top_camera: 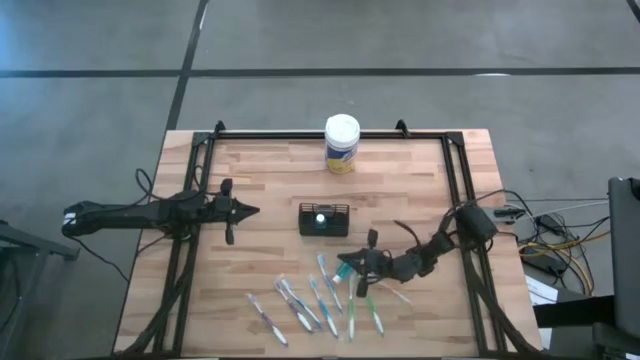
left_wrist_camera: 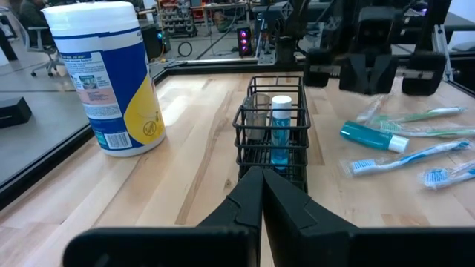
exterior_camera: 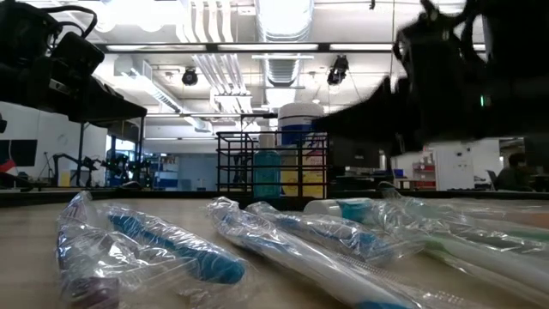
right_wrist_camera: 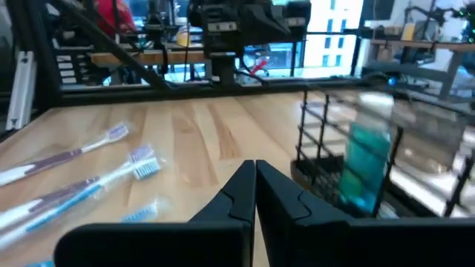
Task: Pick & Place toothbrushing station
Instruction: Put the mouthwash into the wire organizer
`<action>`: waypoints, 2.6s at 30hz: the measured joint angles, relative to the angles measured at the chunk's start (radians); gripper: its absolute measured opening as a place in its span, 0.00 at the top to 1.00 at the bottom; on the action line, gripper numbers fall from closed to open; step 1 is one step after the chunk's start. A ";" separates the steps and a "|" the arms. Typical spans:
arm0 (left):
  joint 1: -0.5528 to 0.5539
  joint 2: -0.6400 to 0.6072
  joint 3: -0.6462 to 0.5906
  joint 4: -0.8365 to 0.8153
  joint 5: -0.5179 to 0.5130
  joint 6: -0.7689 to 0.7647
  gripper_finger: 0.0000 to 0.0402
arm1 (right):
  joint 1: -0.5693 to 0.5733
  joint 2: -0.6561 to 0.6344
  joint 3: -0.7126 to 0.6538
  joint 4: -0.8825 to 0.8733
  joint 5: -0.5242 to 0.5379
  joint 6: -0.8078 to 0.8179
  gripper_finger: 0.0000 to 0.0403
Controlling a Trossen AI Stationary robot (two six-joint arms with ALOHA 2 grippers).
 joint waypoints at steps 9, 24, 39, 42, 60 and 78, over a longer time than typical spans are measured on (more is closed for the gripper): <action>0.000 0.000 0.000 -0.001 0.000 0.000 0.97 | -0.063 -0.444 0.292 -1.423 -0.299 0.287 0.98; 0.000 0.002 0.000 -0.003 0.002 0.000 0.97 | -0.107 -0.269 0.845 -2.171 -0.527 -0.031 0.54; 0.000 0.002 0.000 -0.006 0.017 -0.008 0.97 | -0.157 0.033 1.112 -2.306 -0.768 -0.251 0.48; 0.000 0.002 0.000 -0.006 0.020 -0.008 0.97 | -0.170 0.060 1.144 -2.354 -0.783 -0.286 0.49; 0.000 0.003 0.000 -0.006 0.020 -0.006 0.97 | -0.193 0.071 1.078 -2.302 -0.835 -0.331 0.55; 0.000 0.003 0.000 -0.005 0.019 -0.005 0.97 | -0.213 0.071 0.987 -2.203 -0.857 -0.293 0.63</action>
